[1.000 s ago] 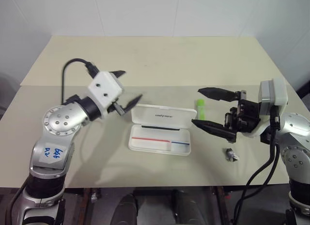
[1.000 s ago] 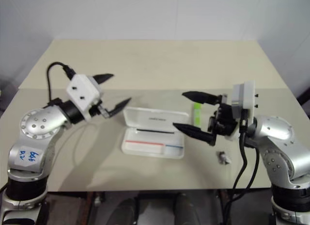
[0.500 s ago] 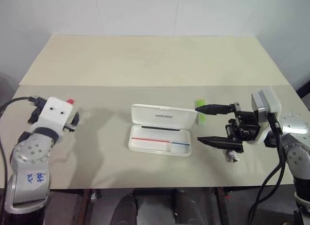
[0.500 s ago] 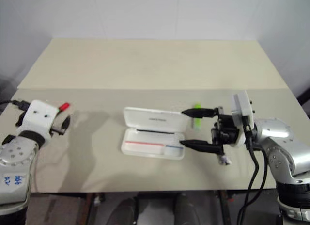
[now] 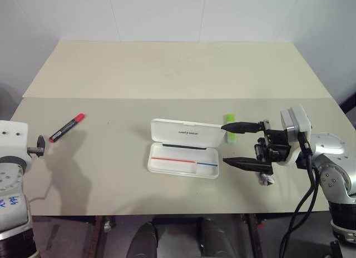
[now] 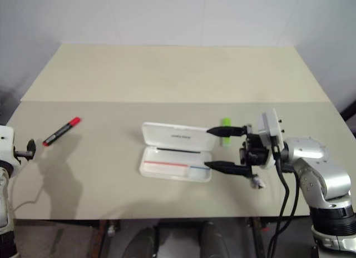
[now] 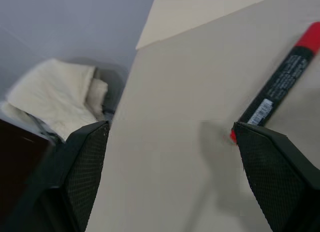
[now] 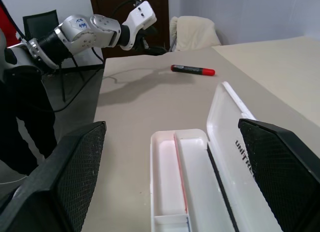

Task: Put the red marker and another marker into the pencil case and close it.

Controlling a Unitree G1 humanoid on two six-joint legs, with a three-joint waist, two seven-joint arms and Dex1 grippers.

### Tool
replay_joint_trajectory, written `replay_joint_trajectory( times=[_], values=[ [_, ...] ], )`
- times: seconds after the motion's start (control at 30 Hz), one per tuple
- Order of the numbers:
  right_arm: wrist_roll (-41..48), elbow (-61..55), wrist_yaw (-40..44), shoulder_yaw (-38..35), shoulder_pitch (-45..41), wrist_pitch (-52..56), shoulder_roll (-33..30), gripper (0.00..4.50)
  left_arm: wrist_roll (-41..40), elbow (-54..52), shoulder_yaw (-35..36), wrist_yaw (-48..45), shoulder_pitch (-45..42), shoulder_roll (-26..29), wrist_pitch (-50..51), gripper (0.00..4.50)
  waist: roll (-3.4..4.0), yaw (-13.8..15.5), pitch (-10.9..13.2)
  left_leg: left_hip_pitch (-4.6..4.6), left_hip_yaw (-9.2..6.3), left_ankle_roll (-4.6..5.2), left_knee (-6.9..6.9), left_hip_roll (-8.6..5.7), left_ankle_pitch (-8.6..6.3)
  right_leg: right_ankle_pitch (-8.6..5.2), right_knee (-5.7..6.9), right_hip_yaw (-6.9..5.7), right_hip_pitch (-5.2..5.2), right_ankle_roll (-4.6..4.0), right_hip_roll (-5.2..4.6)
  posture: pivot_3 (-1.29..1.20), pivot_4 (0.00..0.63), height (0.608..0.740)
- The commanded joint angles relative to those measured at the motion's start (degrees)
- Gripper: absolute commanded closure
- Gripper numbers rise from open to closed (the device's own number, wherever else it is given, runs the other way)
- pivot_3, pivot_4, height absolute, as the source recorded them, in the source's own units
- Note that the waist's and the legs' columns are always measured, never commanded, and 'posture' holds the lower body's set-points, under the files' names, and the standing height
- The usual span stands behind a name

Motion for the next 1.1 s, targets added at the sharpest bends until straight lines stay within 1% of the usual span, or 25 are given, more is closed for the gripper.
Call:
replay_joint_trajectory(
  times=[0.03, 0.17, 0.27, 0.47, 0.53, 0.67, 0.7, 0.73, 0.93, 1.07, 1.1],
  values=[
    [-0.4, -0.7, -1.0, -0.1, -1.2, -0.8, 0.6, 0.0, -5.5, 5.9, 2.4, -5.5, -3.0, 3.8, -3.6, 0.3, -0.01, -0.1, 0.0, 0.0, 0.0, 0.0, 0.0, 0.0, 0.0, 0.0, 0.0, -0.01, 0.0, 0.0, 0.0, 0.0, 0.15, 0.74],
    [-1.0, -1.1, -1.9, 0.2, -1.2, -0.7, 0.8, 0.0, -10.3, 12.7, 1.1, -12.4, -5.0, 7.5, -6.4, 0.3, -0.02, -0.3, 0.0, 0.01, 0.03, -0.05, -0.02, 0.0, -0.03, 0.0, 0.01, 0.01, -0.01, 0.01, -0.02, 0.0, 0.15, 0.74],
    [-1.2, -1.7, -3.0, 0.4, -1.5, -0.4, 1.1, 0.0, -11.9, 18.4, -0.9, -16.3, -7.0, 10.3, -8.1, 0.3, -0.02, -0.3, 0.0, 0.0, 0.03, -0.06, -0.06, 0.01, -0.04, 0.01, 0.1, 0.0, -0.1, 0.02, -0.01, 0.0, 0.15, 0.74],
    [-1.2, -2.6, -4.4, 0.5, -1.7, 0.2, 1.1, 0.0, -12.4, 30.8, -4.2, -19.1, -12.6, 13.9, -12.8, 0.3, -0.03, -0.2, 0.0, -0.03, 0.03, -0.06, -0.07, 0.02, -0.04, 0.02, 0.17, 0.0, -0.18, 0.05, 0.0, 0.0, 0.15, 0.74],
    [-1.1, -2.9, -4.9, 0.6, -1.8, 0.5, 1.0, 0.0, -11.9, 36.9, -5.8, -19.7, -15.5, 14.8, -15.6, 0.3, -0.03, -0.2, 0.0, -0.03, 0.04, -0.06, -0.07, 0.02, -0.04, 0.08, 0.19, 0.0, -0.18, 0.15, 0.0, 0.0, 0.15, 0.74],
    [-0.6, -3.5, -5.6, 0.5, -2.3, 1.2, 1.0, 0.0, -11.8, 46.2, -8.7, -22.0, -20.3, 15.3, -19.9, 0.3, -0.03, -0.2, 0.0, -0.04, 0.04, -0.06, -0.07, 0.02, -0.04, 0.23, 0.21, 0.0, -0.2, 0.43, 0.0, 0.0, 0.15, 0.74],
    [-0.5, -3.6, -5.7, 0.4, -2.3, 1.3, 1.0, 0.0, -12.0, 48.1, -9.5, -22.9, -21.4, 15.3, -20.4, 0.3, -0.03, -0.2, 0.0, -0.04, 0.04, -0.06, -0.07, 0.01, -0.04, 0.4, 0.22, -0.01, -0.2, 0.75, 0.0, 0.0, 0.15, 0.74],
    [-0.5, -3.7, -5.7, 0.3, -2.2, 1.3, 0.9, 0.0, -11.7, 50.4, -10.4, -23.5, -22.5, 15.4, -21.4, 0.3, -0.03, -0.2, 0.0, -0.05, 0.04, -0.06, -0.07, 0.01, -0.04, 0.46, 0.21, -0.01, -0.21, 0.86, 0.01, 0.0, 0.15, 0.74],
    [-0.5, -3.8, -5.8, 0.4, -2.4, 1.6, 0.9, 0.0, -10.2, 63.6, -15.8, -26.6, -28.4, 14.7, -24.1, 0.3, -0.04, -0.3, 0.0, -0.07, 0.05, -0.06, -0.09, 0.01, -0.04, 0.48, 0.22, -0.02, -0.25, 0.9, 0.02, 0.0, 0.15, 0.74],
    [-0.8, -3.4, -6.2, 1.1, -3.6, 1.7, 1.3, 0.0, -8.4, 70.7, -19.2, -27.6, -31.7, 14.1, -21.5, 0.3, 0.0, -0.1, 0.0, -0.06, 0.06, -0.05, -0.09, 0.01, -0.03, 0.49, 0.3, -0.02, -0.26, 0.91, 0.01, 0.0, 0.15, 0.74],
    [-0.9, -3.4, -6.4, 1.2, -3.8, 1.8, 1.3, 0.0, -8.3, 72.2, -19.4, -26.9, -32.6, 14.1, -21.1, 0.47, 0.02, -0.1, -0.1, -0.04, 0.06, -0.04, -0.08, 0.0, -0.02, 0.49, 0.33, -0.02, -0.26, 0.92, 0.02, 0.0, 0.15, 0.74]
  ],
)
